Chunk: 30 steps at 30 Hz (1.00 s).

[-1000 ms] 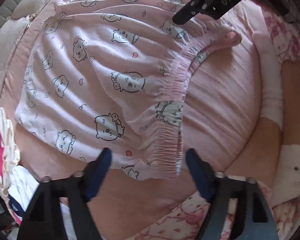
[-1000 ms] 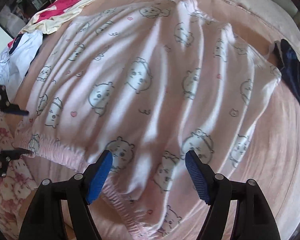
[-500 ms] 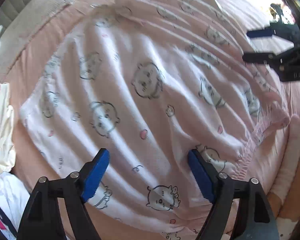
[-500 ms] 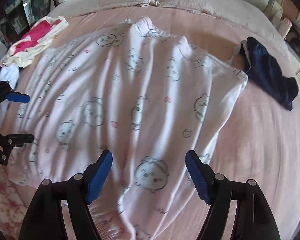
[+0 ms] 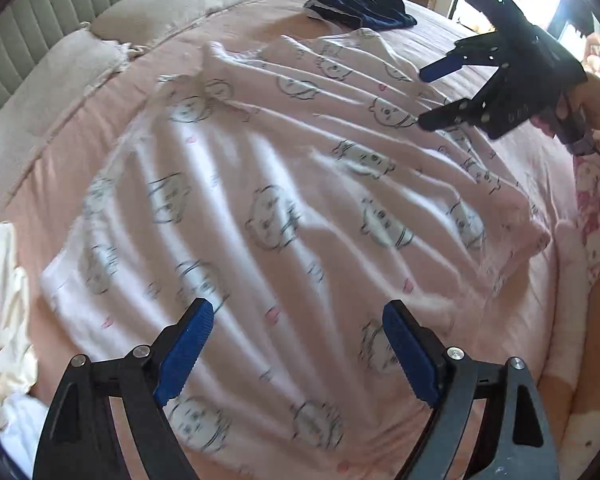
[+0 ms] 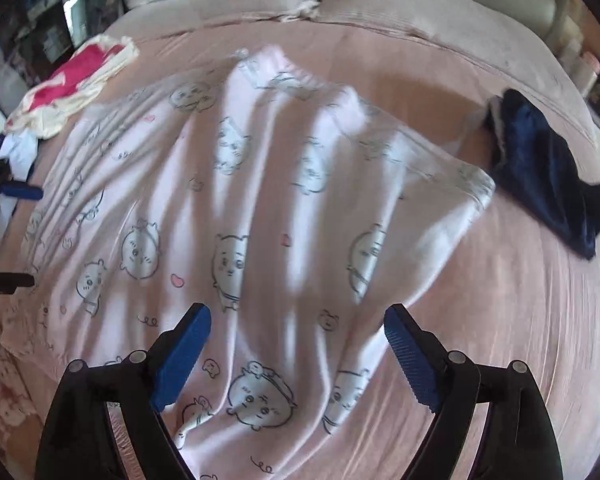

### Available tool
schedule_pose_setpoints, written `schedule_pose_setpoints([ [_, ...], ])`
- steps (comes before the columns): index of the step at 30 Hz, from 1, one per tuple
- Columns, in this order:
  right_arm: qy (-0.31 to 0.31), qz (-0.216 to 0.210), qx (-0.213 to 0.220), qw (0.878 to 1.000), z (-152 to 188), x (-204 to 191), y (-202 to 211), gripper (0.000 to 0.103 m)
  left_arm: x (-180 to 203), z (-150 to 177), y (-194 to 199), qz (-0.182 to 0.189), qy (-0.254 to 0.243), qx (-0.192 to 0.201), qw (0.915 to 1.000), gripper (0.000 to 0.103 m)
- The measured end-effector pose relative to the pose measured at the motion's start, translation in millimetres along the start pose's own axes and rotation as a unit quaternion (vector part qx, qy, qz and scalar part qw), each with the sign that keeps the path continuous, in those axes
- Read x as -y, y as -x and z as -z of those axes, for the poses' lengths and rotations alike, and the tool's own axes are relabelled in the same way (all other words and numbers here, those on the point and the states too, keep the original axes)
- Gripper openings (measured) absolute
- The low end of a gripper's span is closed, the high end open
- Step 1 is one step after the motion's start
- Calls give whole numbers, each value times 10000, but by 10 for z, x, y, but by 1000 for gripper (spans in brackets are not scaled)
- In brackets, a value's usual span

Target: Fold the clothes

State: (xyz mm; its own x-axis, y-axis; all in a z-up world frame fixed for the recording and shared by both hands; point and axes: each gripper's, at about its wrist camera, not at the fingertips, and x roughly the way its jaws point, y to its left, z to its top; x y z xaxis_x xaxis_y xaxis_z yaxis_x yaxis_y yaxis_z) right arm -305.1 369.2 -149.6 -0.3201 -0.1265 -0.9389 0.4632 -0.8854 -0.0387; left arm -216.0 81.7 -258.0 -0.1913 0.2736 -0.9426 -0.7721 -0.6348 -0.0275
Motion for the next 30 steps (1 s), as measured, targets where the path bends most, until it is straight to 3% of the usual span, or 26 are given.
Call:
schedule_pose_setpoints([
  [1,198,225,-78,9995,-2,-8,-68,88,84,79,-136,-53,-184,-267,9995,87],
  [3,309,593,-236,9975,96,221,-153,93,26,230,-154,-117,-632,-334,9974,89],
  [4,269,693,-283,9968,155,386,-157,97,-80,316,-117,-153,-627,-501,9967,91],
  [5,84,771,-310,9965,196,591,-99,98,-186,402,-80,-189,-622,-667,9957,99],
  [7,-165,939,-127,9954,230,814,59,98,-455,538,29,-281,-229,-954,9948,99],
  [9,-326,1041,226,9938,220,893,238,98,-561,509,211,-201,7,-567,9982,99],
  [12,-303,444,848,9950,-68,513,287,99,-507,234,341,-8,162,246,9996,99],
  [13,-203,213,865,9958,-31,182,215,99,-468,92,276,47,176,316,9993,99],
  [14,-52,-42,775,9970,296,-170,175,99,-420,-22,166,76,153,247,9995,99],
  [16,317,-433,366,9979,190,-485,-101,99,138,4,2,-70,-91,-61,9999,99],
  [19,1105,-403,-237,9928,550,-795,-486,99,259,312,-11,-431,-701,-196,9964,100],
  [21,1441,-375,-222,9886,810,-843,-446,99,198,526,88,-508,-587,-502,9957,100],
  [23,1559,-382,-405,9862,911,-828,-374,99,191,646,246,-549,-419,-534,9962,99],
  [24,1590,-341,-397,9859,925,-829,-334,99,234,663,321,-561,-415,-447,9966,99],
  [27,1558,-64,224,9875,757,-964,-228,98,584,468,360,-626,-737,18,9953,99],
  [28,1607,139,320,9864,691,-1045,-251,99,708,400,296,-731,-890,24,9933,99],
  [30,2121,355,88,9766,678,-1246,-405,98,864,379,100,-850,-1173,-294,9890,99],
])
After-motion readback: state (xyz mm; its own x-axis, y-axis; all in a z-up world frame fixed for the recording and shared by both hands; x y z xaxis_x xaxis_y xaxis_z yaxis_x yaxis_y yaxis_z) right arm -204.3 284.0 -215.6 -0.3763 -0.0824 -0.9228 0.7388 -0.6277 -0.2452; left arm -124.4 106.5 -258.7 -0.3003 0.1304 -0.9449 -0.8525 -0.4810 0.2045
